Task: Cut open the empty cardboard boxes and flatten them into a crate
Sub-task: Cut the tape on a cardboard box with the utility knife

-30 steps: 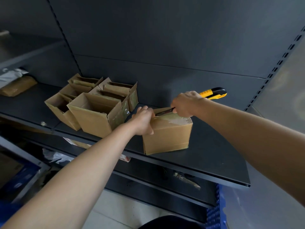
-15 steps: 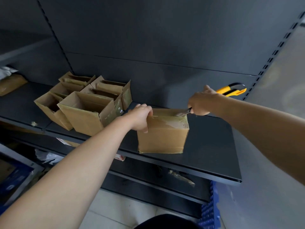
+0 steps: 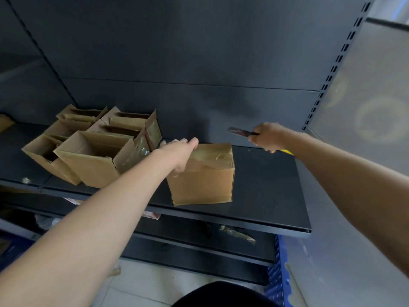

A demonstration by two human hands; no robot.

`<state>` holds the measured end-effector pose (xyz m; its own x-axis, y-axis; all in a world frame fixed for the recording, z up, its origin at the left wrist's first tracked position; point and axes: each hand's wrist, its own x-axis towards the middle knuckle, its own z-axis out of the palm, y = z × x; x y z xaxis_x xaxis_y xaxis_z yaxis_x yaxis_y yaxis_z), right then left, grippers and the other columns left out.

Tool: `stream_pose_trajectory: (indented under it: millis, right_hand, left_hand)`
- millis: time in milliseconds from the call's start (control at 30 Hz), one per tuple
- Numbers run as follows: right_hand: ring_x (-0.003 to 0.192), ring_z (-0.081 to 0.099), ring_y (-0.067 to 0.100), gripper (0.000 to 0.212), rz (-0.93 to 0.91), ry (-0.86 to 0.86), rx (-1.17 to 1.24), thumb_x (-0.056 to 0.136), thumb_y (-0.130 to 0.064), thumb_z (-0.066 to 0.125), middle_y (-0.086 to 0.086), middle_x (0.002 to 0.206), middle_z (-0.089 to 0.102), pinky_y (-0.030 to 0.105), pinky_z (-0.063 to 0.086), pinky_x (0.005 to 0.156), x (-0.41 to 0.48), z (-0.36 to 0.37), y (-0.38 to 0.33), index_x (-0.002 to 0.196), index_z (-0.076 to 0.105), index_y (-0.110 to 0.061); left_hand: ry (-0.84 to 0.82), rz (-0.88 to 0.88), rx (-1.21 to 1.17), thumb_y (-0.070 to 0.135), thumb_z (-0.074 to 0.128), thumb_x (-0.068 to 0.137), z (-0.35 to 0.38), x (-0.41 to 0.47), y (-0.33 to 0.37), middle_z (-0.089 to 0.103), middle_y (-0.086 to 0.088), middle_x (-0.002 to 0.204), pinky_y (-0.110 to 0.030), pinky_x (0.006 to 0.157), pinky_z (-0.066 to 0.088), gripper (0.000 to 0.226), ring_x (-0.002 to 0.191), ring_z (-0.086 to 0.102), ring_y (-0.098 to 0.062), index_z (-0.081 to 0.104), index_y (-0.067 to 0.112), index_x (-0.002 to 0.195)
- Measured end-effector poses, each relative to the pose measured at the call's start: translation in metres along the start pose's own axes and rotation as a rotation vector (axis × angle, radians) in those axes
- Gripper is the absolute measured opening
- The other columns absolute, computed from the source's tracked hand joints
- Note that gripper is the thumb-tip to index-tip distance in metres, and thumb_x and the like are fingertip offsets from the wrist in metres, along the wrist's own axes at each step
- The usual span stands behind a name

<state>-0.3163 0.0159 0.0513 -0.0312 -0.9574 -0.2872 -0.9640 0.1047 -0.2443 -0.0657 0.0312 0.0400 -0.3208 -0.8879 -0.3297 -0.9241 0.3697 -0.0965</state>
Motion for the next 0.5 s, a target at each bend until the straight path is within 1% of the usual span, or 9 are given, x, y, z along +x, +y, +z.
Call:
stream_pose_trajectory:
  millis: [67, 133, 167, 200, 233, 267, 333, 433, 500]
  right_hand:
    - [0.048, 0.053, 0.017, 0.028, -0.005, -0.051, 0.308, 0.095, -0.036, 0.049, 0.005, 0.065, 0.056, 0.023, 0.043, 0.048, 0.004, 0.018, -0.014, 0.101, 0.058, -0.010]
    - [0.048, 0.051, 0.017, 0.026, -0.015, -0.110, 0.455, 0.093, -0.032, 0.057, 0.005, 0.064, 0.054, 0.025, 0.045, 0.049, 0.005, 0.031, -0.022, 0.102, 0.058, -0.008]
    - [0.050, 0.050, 0.016, 0.025, -0.016, -0.132, 0.510, 0.093, -0.029, 0.059, 0.005, 0.065, 0.054, 0.026, 0.046, 0.052, 0.006, 0.035, -0.024, 0.103, 0.059, -0.006]
    - [0.053, 0.050, 0.016, 0.024, -0.003, -0.146, 0.577, 0.092, -0.027, 0.060, 0.005, 0.066, 0.054, 0.026, 0.047, 0.054, 0.007, 0.038, -0.024, 0.104, 0.059, -0.006]
    - [0.056, 0.051, 0.016, 0.023, 0.013, -0.152, 0.642, 0.093, -0.024, 0.060, 0.005, 0.068, 0.054, 0.027, 0.047, 0.056, 0.008, 0.039, -0.023, 0.106, 0.059, -0.006]
    - [0.058, 0.051, 0.016, 0.022, 0.025, -0.158, 0.685, 0.093, -0.023, 0.060, 0.006, 0.071, 0.054, 0.026, 0.048, 0.057, 0.009, 0.039, -0.023, 0.107, 0.059, -0.006]
    - [0.060, 0.050, 0.016, 0.021, 0.041, -0.173, 0.728, 0.094, -0.022, 0.058, 0.006, 0.074, 0.053, 0.025, 0.049, 0.056, 0.009, 0.038, -0.021, 0.109, 0.058, -0.007]
    - [0.061, 0.049, 0.014, 0.020, 0.037, -0.186, 0.775, 0.096, -0.022, 0.054, 0.006, 0.075, 0.051, 0.023, 0.046, 0.049, 0.009, 0.040, -0.023, 0.111, 0.054, -0.009]
    - [0.060, 0.048, 0.014, 0.019, 0.021, -0.189, 0.764, 0.097, -0.023, 0.052, 0.005, 0.073, 0.050, 0.022, 0.045, 0.048, 0.009, 0.042, -0.025, 0.110, 0.052, -0.010]
  left_hand:
    - [0.020, -0.006, -0.009, -0.008, 0.062, 0.071, 0.000, -0.001, 0.003, 0.041, -0.004, 0.122, -0.047, 0.098, 0.036, 0.068, 0.116, 0.040, -0.026, 0.032, 0.023, 0.124]
    - [0.033, -0.012, -0.065, -0.006, 0.055, 0.075, 0.000, -0.002, 0.005, 0.036, -0.004, 0.122, -0.042, 0.089, 0.037, 0.057, 0.117, 0.036, -0.025, 0.037, 0.020, 0.122]
    - [0.045, -0.002, -0.104, 0.000, 0.058, 0.077, 0.001, -0.001, 0.009, 0.034, -0.004, 0.124, -0.039, 0.087, 0.038, 0.054, 0.119, 0.034, -0.025, 0.038, 0.018, 0.123]
    - [0.066, 0.020, -0.157, 0.011, 0.064, 0.079, 0.002, 0.000, 0.013, 0.034, -0.004, 0.127, -0.038, 0.089, 0.038, 0.055, 0.122, 0.034, -0.024, 0.039, 0.016, 0.128]
    - [0.091, 0.040, -0.225, 0.021, 0.069, 0.080, 0.004, 0.001, 0.019, 0.036, -0.003, 0.130, -0.036, 0.092, 0.037, 0.063, 0.125, 0.033, -0.023, 0.038, 0.015, 0.134]
    - [0.119, 0.055, -0.289, 0.027, 0.072, 0.079, 0.005, 0.002, 0.026, 0.038, -0.003, 0.132, -0.034, 0.095, 0.036, 0.070, 0.127, 0.034, -0.022, 0.037, 0.014, 0.138]
    - [0.154, 0.081, -0.332, 0.029, 0.074, 0.079, 0.007, 0.003, 0.038, 0.040, -0.003, 0.133, -0.033, 0.096, 0.036, 0.071, 0.127, 0.035, -0.020, 0.040, 0.013, 0.140]
    - [0.153, 0.101, -0.260, 0.036, 0.074, 0.077, 0.012, 0.003, 0.044, 0.042, -0.003, 0.122, -0.035, 0.092, 0.042, 0.064, 0.120, 0.037, -0.021, 0.052, 0.007, 0.129]
    - [0.185, 0.107, -0.208, 0.034, 0.075, 0.076, 0.015, 0.002, 0.047, 0.043, -0.004, 0.114, -0.035, 0.090, 0.043, 0.057, 0.116, 0.039, -0.023, 0.057, 0.003, 0.122]
